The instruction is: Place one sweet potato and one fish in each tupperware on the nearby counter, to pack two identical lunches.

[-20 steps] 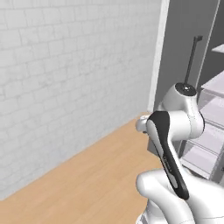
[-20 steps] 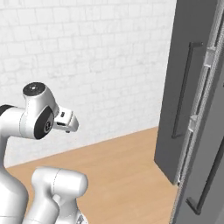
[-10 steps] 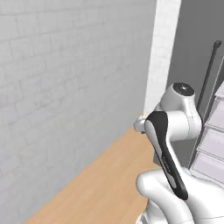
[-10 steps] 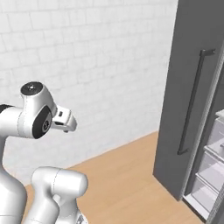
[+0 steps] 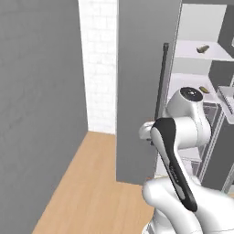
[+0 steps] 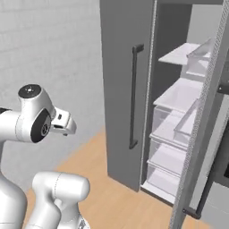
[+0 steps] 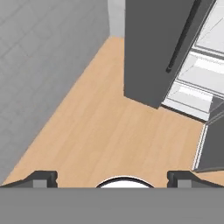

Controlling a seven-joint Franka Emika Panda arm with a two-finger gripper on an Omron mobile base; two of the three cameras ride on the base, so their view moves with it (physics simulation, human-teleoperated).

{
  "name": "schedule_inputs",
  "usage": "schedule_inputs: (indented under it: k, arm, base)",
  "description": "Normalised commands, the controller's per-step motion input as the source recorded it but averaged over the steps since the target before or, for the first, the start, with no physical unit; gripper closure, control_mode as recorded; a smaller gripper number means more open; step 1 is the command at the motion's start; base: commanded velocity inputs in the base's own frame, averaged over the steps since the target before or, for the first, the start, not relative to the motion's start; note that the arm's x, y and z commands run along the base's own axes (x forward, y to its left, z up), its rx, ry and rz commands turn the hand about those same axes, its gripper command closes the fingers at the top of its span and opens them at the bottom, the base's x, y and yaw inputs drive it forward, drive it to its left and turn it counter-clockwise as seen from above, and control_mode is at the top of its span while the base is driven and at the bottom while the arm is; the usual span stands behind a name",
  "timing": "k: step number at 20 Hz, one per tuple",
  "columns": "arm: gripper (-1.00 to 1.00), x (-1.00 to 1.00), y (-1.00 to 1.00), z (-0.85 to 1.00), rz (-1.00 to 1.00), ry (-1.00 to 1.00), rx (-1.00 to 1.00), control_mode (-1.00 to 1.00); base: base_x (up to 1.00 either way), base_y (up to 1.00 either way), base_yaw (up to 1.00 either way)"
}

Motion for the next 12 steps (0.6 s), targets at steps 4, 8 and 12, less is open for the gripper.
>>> schedule_inputs:
  k: [4,8,12]
  arm:
    - [-1.0,0.0,0.0,0.0,0.0,0.0,0.0,1.0]
    - [-1.0,0.0,0.0,0.0,0.0,0.0,0.0,1.0]
    - [-1.0,0.0,0.0,0.0,0.0,0.0,0.0,1.0]
  base:
    - [0.99,0.53,-0.74]
    - [0.72,0.2,-0.77]
    - [0.19,-0.24,-0.52]
